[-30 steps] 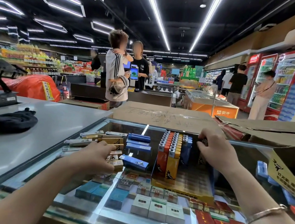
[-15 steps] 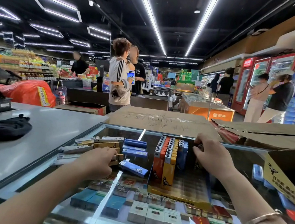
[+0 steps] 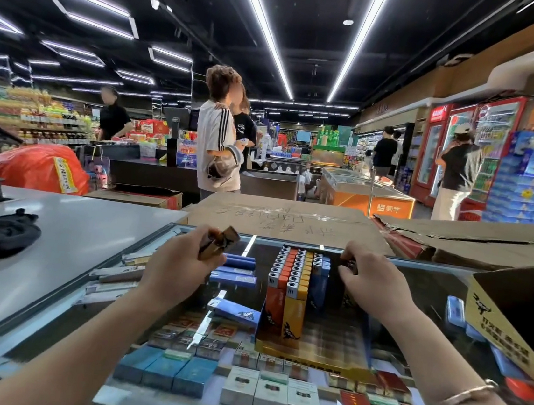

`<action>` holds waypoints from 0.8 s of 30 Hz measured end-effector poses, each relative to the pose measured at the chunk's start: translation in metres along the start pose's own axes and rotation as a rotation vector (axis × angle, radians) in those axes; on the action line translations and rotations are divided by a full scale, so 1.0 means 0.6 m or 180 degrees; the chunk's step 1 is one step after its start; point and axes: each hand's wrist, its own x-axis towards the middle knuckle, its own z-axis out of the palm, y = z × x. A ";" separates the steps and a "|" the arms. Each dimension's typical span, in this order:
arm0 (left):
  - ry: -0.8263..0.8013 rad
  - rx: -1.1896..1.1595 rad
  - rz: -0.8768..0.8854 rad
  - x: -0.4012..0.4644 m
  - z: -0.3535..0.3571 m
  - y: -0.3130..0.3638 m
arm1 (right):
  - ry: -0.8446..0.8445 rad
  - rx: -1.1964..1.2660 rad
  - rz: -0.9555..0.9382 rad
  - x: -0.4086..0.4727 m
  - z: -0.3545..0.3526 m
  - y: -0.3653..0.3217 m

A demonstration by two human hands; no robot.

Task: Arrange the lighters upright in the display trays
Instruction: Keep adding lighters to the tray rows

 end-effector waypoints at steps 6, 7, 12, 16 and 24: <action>0.0401 -0.0409 0.0452 0.029 0.047 0.085 | 0.0008 0.0003 0.0026 0.000 0.001 0.000; 0.0456 -0.0460 0.0476 0.035 0.056 0.099 | 0.0031 0.0011 0.0024 0.000 0.001 0.000; 0.0588 -0.0741 0.0841 0.046 0.099 0.147 | 0.0397 0.0277 -0.0275 0.000 -0.008 -0.011; 0.0641 -0.1043 0.1012 0.044 0.110 0.140 | 0.0259 0.1179 -0.0614 -0.002 -0.014 -0.042; 0.0463 -0.1881 0.0928 0.039 0.100 0.123 | -0.0160 0.2326 -0.0749 -0.006 -0.014 -0.068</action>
